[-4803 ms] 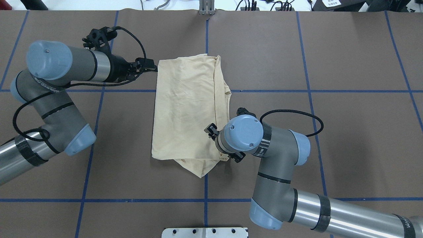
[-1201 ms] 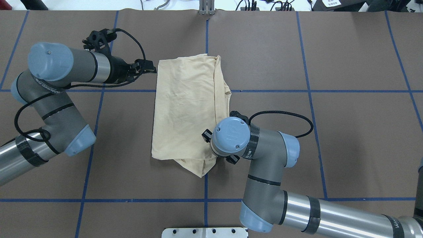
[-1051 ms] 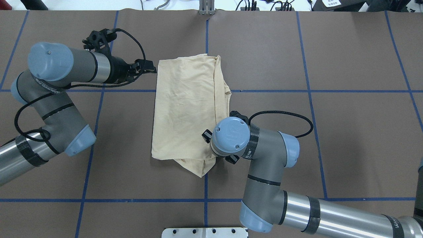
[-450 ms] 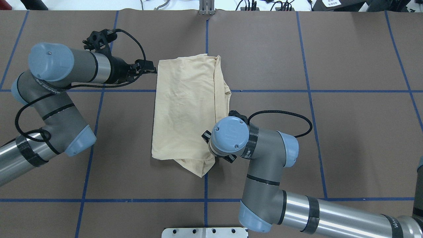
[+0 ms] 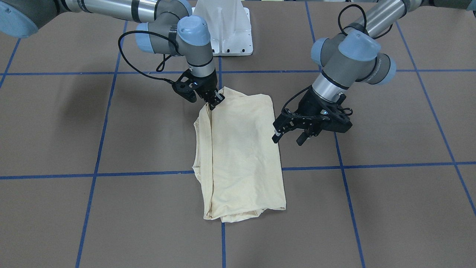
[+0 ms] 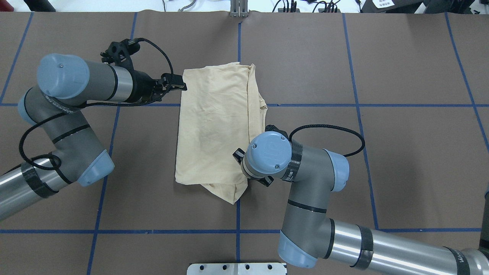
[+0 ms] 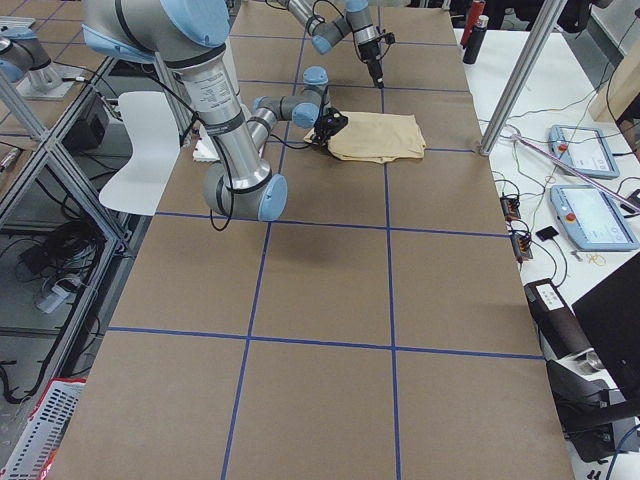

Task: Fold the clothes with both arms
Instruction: 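Move the left gripper down to the shirt's near end beside the right gripper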

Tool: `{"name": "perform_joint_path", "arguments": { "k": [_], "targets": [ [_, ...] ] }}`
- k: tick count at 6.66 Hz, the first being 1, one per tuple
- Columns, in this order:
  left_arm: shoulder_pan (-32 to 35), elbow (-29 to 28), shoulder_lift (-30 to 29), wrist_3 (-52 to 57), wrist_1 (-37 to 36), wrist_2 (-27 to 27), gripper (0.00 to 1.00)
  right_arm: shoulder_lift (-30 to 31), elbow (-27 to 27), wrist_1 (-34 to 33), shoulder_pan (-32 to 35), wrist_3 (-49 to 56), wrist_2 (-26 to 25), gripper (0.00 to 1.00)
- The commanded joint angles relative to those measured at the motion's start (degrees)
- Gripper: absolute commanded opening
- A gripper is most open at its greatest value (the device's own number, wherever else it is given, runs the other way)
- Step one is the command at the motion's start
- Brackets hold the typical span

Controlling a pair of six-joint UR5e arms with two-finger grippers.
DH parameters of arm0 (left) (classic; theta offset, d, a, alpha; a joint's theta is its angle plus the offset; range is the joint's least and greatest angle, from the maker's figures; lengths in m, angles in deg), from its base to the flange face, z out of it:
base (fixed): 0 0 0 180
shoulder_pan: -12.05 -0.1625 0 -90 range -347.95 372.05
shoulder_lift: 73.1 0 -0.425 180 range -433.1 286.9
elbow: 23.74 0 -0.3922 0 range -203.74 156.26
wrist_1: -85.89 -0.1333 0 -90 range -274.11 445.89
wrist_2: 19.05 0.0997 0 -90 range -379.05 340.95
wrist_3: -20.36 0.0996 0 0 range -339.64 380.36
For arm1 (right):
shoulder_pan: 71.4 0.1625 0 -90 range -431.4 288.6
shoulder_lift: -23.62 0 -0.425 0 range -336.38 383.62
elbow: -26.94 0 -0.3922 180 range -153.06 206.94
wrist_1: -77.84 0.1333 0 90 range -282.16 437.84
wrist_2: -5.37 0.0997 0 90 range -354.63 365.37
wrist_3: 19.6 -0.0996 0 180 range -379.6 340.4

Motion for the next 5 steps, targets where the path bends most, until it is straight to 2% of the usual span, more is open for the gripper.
{"name": "perform_joint_path", "arguments": {
  "k": [1, 3, 5],
  "targets": [
    [-4.15, 3.68, 2.76, -4.61, 0.05, 0.22, 1.00, 0.33, -0.57, 0.05, 0.28, 0.24, 0.14, 0.00],
    [-7.94, 8.61, 6.54, -10.40, -0.21, 0.31, 1.00, 0.51, -0.57, 0.05, 0.20, 0.77, 0.05, 0.00],
    [-13.81, 8.10, 7.70, -14.72, -2.66, 6.59, 1.00, 0.51, -0.57, 0.05, 0.54, 0.77, 0.05, 0.00]
  ]
}}
